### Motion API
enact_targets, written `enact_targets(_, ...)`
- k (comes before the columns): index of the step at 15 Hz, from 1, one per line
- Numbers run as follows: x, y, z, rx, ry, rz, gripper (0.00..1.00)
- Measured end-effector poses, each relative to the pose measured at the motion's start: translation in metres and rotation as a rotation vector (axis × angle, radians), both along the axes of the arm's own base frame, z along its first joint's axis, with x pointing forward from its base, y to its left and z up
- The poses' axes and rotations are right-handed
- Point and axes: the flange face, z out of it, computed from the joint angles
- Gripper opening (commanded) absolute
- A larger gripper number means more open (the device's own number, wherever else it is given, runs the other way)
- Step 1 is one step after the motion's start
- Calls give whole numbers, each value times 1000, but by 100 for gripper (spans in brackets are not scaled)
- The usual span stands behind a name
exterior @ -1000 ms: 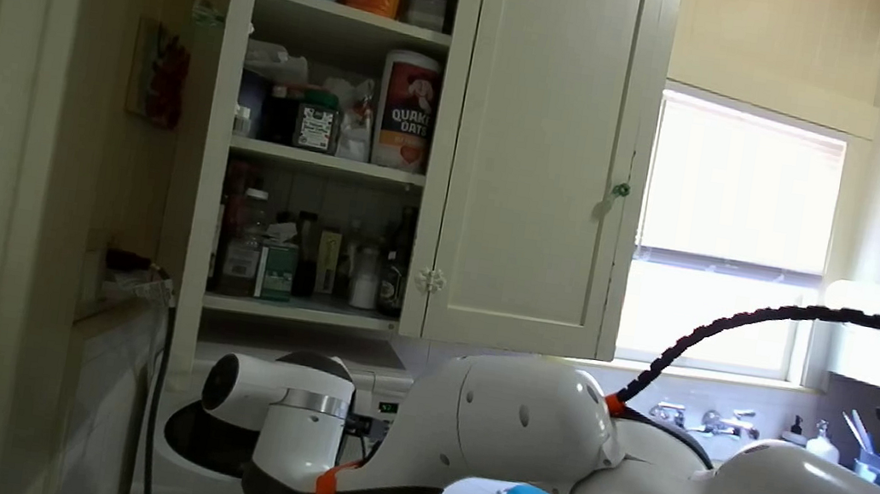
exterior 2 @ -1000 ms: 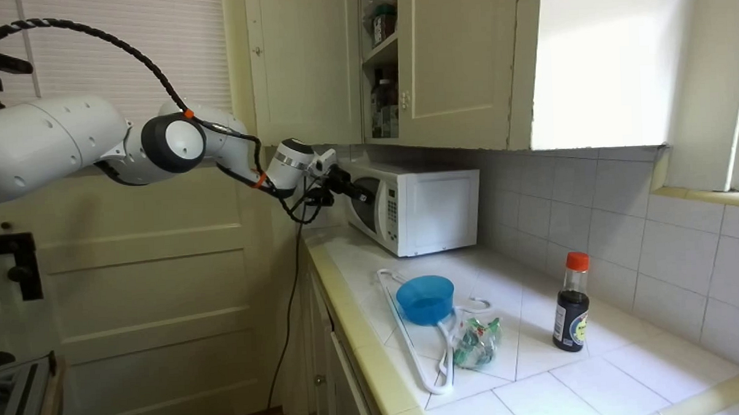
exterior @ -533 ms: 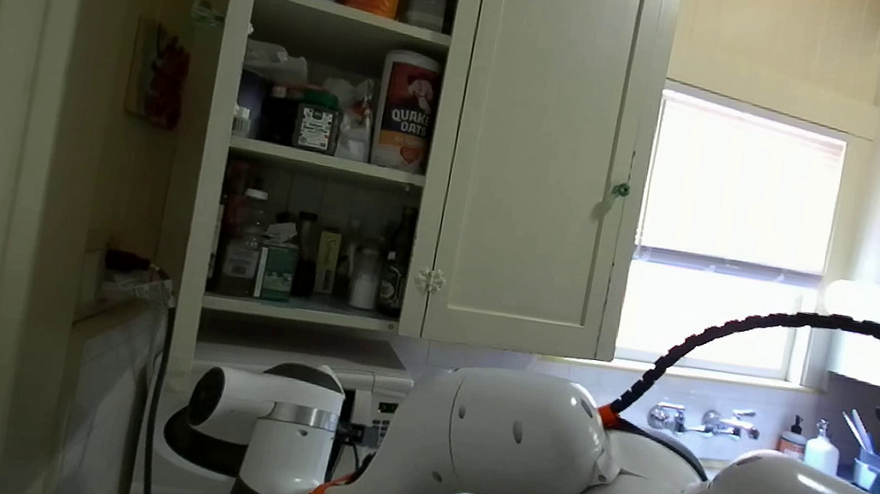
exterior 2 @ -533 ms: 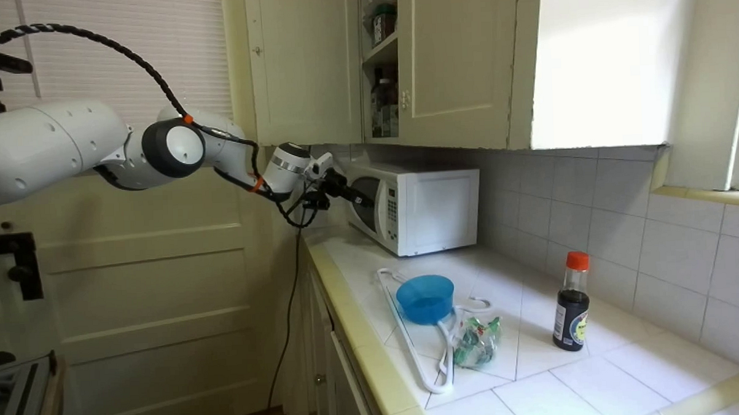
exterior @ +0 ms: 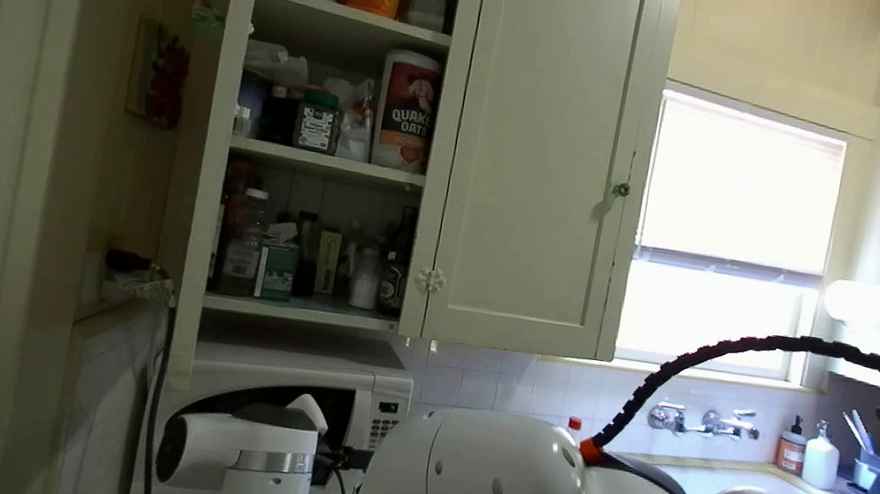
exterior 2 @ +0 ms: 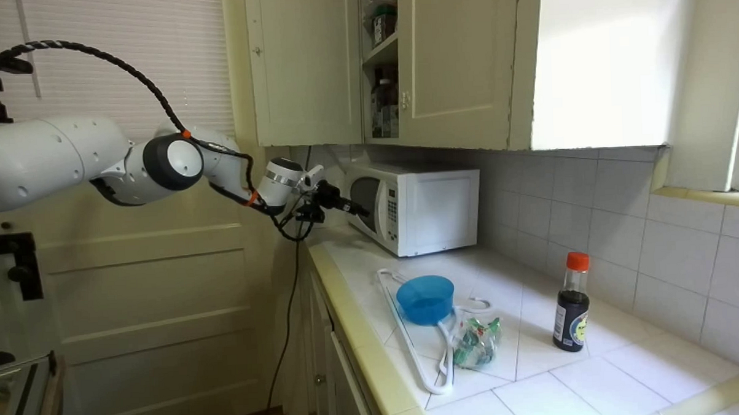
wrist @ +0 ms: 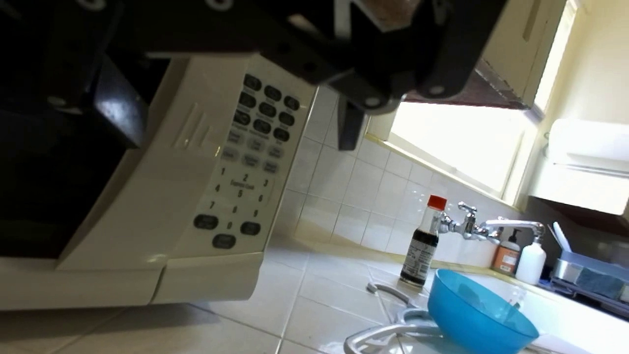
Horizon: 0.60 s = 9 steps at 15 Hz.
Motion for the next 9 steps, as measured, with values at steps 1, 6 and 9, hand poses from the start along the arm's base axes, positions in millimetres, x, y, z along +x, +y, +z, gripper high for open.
enact_targets(1,1,-2,0,-25,-18,-7,100)
enact_targets(6,3,-7,1,-85,-59,-17,100)
enact_targets(9,3,-7,1,-84,-60,-17,100)
